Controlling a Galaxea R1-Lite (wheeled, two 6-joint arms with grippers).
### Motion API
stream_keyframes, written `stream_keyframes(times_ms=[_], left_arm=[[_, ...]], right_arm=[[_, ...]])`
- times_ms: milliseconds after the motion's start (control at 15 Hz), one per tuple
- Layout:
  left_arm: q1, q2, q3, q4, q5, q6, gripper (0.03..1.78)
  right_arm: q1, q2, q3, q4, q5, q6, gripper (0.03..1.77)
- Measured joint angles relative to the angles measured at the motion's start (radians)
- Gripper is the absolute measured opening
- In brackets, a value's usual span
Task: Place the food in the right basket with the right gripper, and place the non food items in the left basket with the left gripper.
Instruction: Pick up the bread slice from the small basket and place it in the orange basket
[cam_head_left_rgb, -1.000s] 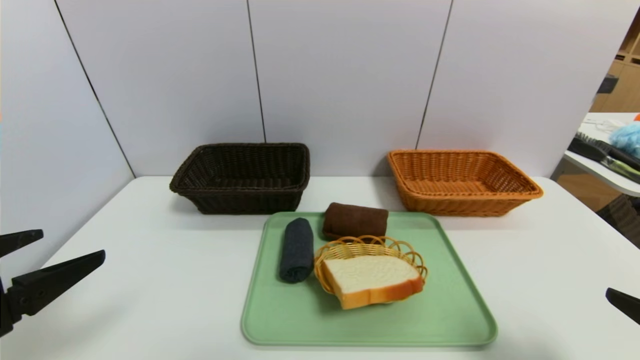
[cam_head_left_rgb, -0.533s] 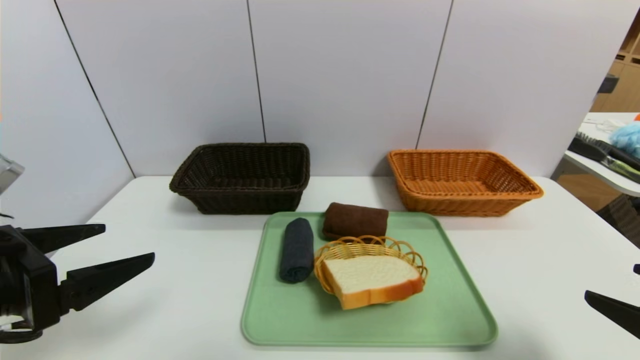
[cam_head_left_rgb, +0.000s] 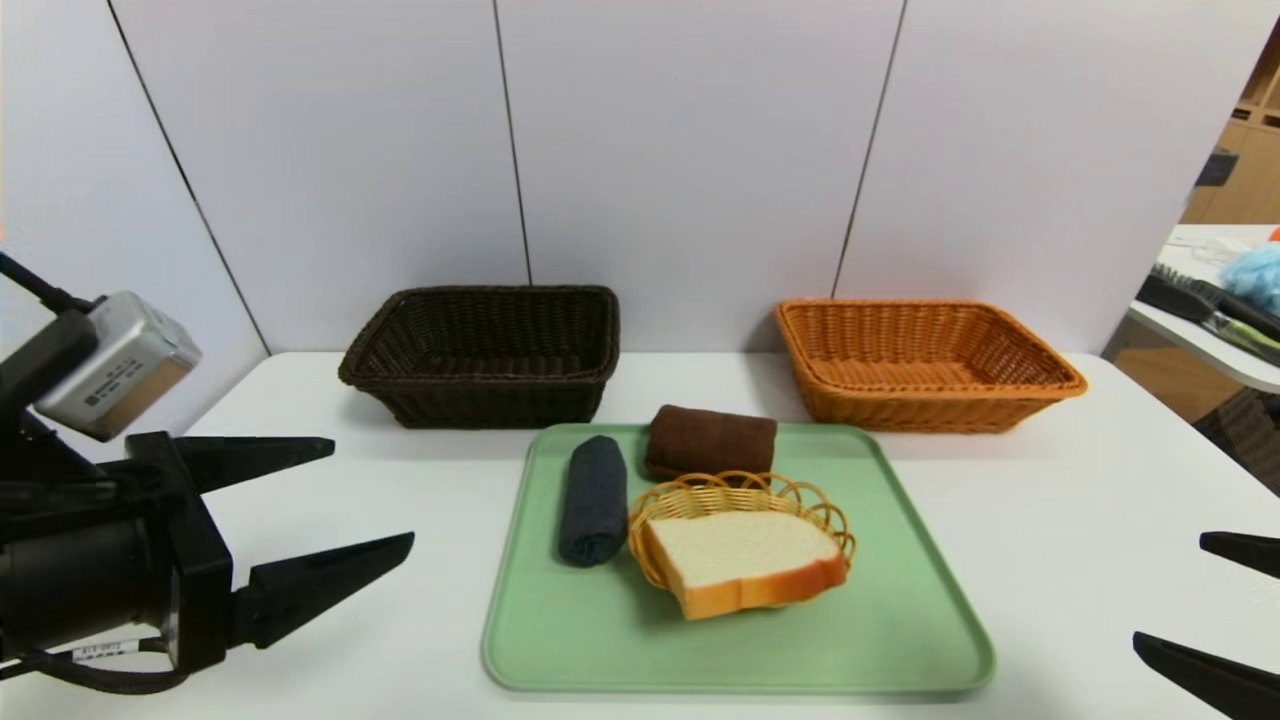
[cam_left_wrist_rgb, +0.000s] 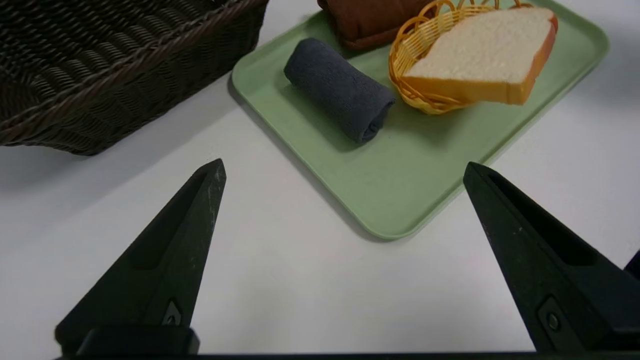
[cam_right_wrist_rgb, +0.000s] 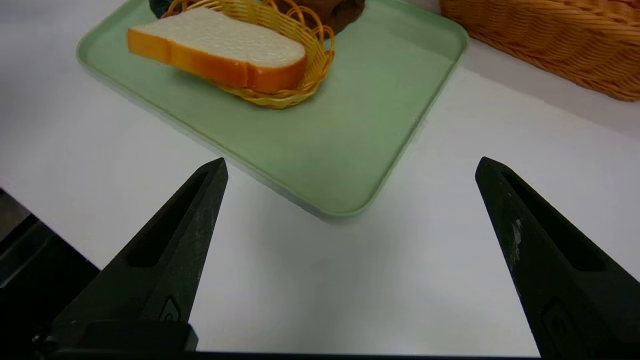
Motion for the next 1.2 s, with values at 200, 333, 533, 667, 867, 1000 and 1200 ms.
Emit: stream_keyframes(times_ms=[200,333,533,667,867,1000,1200], left_arm=[[-0.042,0.024,0.017,-0.001,0.003,0.047,1.69],[-0.048,0.033,0.019,-0.002,0.004,0.068,1.69],[-0.051,0.047,0.02,-0.02,0.004,0.068,1.69],[-0.051,0.056,0.033,-0.061,0.004,0.07,1.69],[-0.051,0.075,0.046,-0.103,0.002,0.071,1.69],[-0.052,0.088,0.047,-0.104,0.002,0.07,1.69],[-0.053,0.105,0.046,-0.111,0.001,0.07,1.69]], right_arm=[[0.124,0.051,-0.026,0.001,0.0,-0.042,1.71],[0.216,0.092,-0.06,0.003,-0.004,-0.051,1.71],[0.299,0.177,-0.101,-0.001,-0.008,-0.123,1.71],[0.329,0.238,-0.118,-0.005,-0.009,-0.179,1.71],[0.35,0.32,-0.136,-0.008,-0.011,-0.266,1.71],[0.356,0.37,-0.149,-0.01,-0.019,-0.325,1.71],[0.387,0.452,-0.18,-0.024,-0.05,-0.388,1.71]])
